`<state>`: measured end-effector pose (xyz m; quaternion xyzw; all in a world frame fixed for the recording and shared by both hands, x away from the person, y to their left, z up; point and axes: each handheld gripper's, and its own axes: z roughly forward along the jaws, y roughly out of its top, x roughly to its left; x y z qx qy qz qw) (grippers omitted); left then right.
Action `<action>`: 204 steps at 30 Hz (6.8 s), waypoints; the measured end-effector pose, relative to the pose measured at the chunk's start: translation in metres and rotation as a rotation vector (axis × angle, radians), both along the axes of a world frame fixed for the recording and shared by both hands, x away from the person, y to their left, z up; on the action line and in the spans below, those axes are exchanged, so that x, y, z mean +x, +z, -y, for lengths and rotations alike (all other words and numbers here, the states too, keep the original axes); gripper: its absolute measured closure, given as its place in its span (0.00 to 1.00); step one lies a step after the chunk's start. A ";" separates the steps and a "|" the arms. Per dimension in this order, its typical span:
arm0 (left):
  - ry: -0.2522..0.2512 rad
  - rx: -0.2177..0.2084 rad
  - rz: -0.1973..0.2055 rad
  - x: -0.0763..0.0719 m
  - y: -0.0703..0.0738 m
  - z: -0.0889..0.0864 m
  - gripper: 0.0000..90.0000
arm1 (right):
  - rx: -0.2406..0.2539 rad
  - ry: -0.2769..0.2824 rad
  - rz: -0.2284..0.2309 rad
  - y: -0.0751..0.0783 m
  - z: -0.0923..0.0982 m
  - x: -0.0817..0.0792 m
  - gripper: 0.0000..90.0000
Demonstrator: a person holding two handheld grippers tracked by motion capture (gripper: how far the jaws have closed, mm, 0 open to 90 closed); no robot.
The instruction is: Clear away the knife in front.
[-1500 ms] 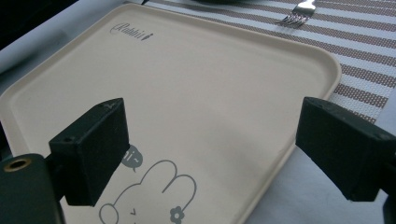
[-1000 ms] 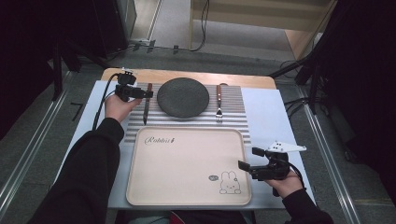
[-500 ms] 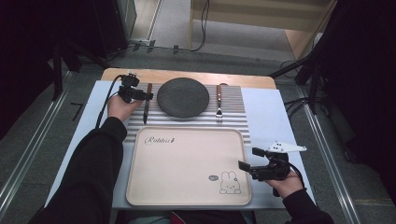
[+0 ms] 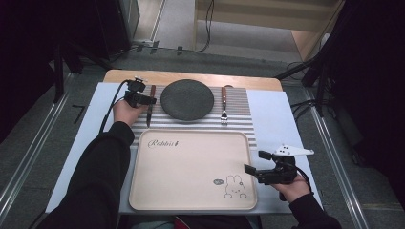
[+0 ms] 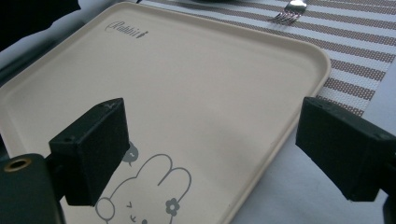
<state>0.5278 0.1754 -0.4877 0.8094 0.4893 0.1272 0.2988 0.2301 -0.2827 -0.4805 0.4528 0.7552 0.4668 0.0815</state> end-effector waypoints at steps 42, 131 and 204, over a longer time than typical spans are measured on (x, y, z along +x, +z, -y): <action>0.122 -0.166 -0.020 -0.013 0.021 -0.015 0.87 | 0.000 -0.026 0.006 0.000 0.007 0.000 0.09; -0.376 -0.297 -0.083 -0.177 0.062 0.022 0.87 | -0.005 0.034 0.009 0.002 -0.008 0.009 0.09; -0.528 -0.243 -0.073 -0.195 0.026 0.071 0.32 | -0.011 0.039 0.008 0.002 -0.008 0.008 0.09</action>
